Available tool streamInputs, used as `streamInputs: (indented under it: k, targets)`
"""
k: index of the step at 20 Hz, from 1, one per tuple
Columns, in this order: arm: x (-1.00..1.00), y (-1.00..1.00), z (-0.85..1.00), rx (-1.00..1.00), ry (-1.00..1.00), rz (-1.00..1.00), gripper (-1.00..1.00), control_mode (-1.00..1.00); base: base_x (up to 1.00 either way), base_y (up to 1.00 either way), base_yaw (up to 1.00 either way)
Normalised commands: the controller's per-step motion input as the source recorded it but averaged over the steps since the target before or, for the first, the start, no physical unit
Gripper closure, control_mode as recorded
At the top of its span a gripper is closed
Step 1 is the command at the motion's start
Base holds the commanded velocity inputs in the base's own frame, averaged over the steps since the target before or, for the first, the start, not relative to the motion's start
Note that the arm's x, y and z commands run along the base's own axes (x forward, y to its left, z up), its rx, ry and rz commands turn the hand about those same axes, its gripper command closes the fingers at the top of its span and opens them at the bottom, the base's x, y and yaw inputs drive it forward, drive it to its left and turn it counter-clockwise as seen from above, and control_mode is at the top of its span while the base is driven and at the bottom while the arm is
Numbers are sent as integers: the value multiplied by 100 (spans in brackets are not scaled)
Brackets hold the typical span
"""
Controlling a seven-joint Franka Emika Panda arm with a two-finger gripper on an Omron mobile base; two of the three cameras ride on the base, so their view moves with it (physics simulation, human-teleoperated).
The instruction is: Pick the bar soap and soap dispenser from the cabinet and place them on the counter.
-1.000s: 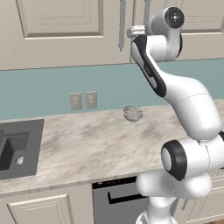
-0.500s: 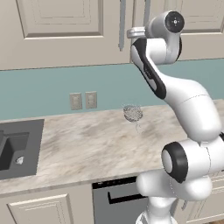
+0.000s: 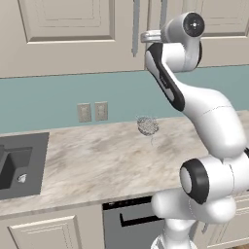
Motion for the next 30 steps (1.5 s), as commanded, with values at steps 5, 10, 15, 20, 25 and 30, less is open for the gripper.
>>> streamInputs:
  k: [5, 10, 15, 20, 25, 30]
  targets:
    - [-29, -8, -1, 3, -1, 0, 100, -100, 0, 0, 0]
    - [-51, -16, 0, 5, -3, 5, 100, -100, 0, 0, 0]
    - [-47, -19, 0, 6, -2, 4, 100, -100, 0, 0, 0]
    - [-41, -22, 0, 6, 0, 6, 100, -100, 0, 0, 0]
    - [-35, -17, -6, 1, 2, 6, 100, -100, 0, 0, 0]
    - [-48, -26, -8, 0, 0, 3, 100, -100, 0, 0, 0]
